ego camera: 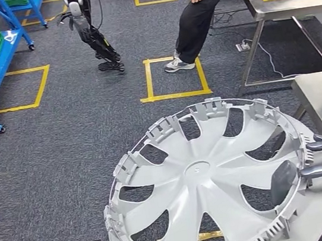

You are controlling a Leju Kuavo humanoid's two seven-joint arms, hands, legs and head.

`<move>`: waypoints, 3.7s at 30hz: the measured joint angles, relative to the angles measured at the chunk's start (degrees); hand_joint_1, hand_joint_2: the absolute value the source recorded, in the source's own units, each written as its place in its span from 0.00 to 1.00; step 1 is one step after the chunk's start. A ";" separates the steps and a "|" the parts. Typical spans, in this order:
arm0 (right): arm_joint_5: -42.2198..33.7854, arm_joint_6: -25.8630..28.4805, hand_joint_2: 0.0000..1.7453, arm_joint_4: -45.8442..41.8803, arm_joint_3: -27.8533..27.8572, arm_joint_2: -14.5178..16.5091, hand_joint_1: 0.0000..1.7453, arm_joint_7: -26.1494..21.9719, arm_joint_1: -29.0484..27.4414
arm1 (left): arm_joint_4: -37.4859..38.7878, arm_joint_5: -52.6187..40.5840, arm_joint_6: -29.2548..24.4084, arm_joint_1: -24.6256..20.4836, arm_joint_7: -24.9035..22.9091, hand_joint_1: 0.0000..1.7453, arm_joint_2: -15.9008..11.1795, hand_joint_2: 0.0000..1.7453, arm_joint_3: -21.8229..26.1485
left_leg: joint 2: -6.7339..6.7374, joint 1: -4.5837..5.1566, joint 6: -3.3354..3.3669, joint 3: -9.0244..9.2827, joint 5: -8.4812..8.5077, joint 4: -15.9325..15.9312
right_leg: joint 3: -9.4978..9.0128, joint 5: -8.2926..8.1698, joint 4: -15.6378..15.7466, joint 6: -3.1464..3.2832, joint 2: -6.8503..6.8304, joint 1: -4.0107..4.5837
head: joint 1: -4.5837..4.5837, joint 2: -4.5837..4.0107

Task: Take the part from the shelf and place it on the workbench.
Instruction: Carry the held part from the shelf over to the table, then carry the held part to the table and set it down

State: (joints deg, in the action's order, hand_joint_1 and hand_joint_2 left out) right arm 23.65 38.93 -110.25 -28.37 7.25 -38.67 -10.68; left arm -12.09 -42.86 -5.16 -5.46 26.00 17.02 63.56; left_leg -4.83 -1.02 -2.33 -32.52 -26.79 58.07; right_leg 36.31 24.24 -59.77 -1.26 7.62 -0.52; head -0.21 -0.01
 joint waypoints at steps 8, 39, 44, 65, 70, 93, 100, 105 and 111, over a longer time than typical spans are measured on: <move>-0.16 0.02 1.00 0.00 0.00 -0.02 1.00 -0.02 0.01 | 0.00 0.04 -0.02 0.11 -0.01 0.00 0.00 1.00 0.06 | 5.51 0.62 2.51 0.40 0.14 -0.84 | 7.35 6.96 -13.91 -1.73 -6.77 0.09 | -0.44 0.00; -0.18 0.02 1.00 -0.01 0.00 0.09 1.00 -0.06 -0.04 | 0.00 0.12 0.03 0.19 -0.01 0.00 0.00 1.00 0.21 | 5.39 0.51 2.29 0.36 -0.14 -0.59 | 7.25 7.33 -14.25 -1.99 -6.96 -0.03 | -0.38 0.00; -0.17 0.02 1.00 0.00 0.00 0.09 1.00 -0.06 -0.03 | 0.00 0.11 0.03 0.11 -0.01 0.00 0.03 1.00 0.24 | 8.99 0.82 1.81 1.21 -0.86 -0.51 | 0.78 2.08 -3.90 -1.48 -9.87 0.33 | -0.39 0.00; -0.45 0.01 1.00 0.01 0.02 0.14 1.00 -0.57 -0.15 | 0.00 0.07 -0.17 -0.14 -0.28 0.00 -0.02 1.00 0.31 | 1.95 -0.13 1.20 0.34 -0.15 -0.48 | 0.45 0.20 0.33 -1.81 -0.35 -0.42 | 0.12 0.00; -0.36 0.02 1.00 0.00 0.04 0.14 1.00 -0.78 -0.16 | 0.00 -0.02 -0.55 0.31 -0.69 0.00 -0.07 1.00 0.42 | 5.97 0.36 2.33 0.42 -0.21 -0.63 | 7.34 7.68 -14.76 -2.29 -6.93 -0.08 | -0.43 -0.02; -0.81 0.00 1.00 0.00 0.02 0.14 1.00 -0.94 -0.18 | 0.00 -0.27 0.25 0.00 -0.02 0.00 -0.03 1.00 0.66 | 0.03 -0.37 0.06 0.09 -0.37 -0.14 | -0.56 0.14 0.79 -1.29 0.29 -0.35 | 0.32 0.00; -0.87 0.02 1.00 0.02 0.02 0.13 1.00 -0.83 -0.17 | 0.00 -0.34 0.20 0.15 -0.07 0.00 0.05 1.00 0.72 | 5.13 -0.01 2.55 0.21 -0.21 -0.42 | 6.25 7.02 -12.36 -2.78 -6.90 -0.12 | -0.43 0.00; -0.70 0.02 1.00 0.07 0.02 0.11 1.00 -0.55 -0.12 | 0.00 -1.35 -0.03 0.17 -0.62 0.00 0.05 1.00 0.62 | 8.70 0.52 2.31 1.11 -0.97 -0.39 | 1.70 2.53 -5.25 -2.07 -9.70 0.28 | -0.43 0.00; -0.44 -0.05 1.00 0.08 -0.01 0.08 1.00 -0.75 0.03 | 0.00 -1.91 0.13 0.01 -0.66 0.00 -0.01 1.00 0.20 | 10.17 0.81 0.59 1.86 -1.91 -0.38 | -1.24 0.66 0.83 -0.19 -9.95 0.81 | -0.31 0.00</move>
State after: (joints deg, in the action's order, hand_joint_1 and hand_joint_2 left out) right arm 23.21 38.87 -110.16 -28.38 7.33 -39.42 -10.65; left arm -12.09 -44.77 -5.04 -5.45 25.34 17.01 63.76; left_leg 5.34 -0.21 -1.74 -30.66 -28.70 57.69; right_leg 35.07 24.90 -58.94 -1.46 -2.33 0.29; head -0.52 -0.01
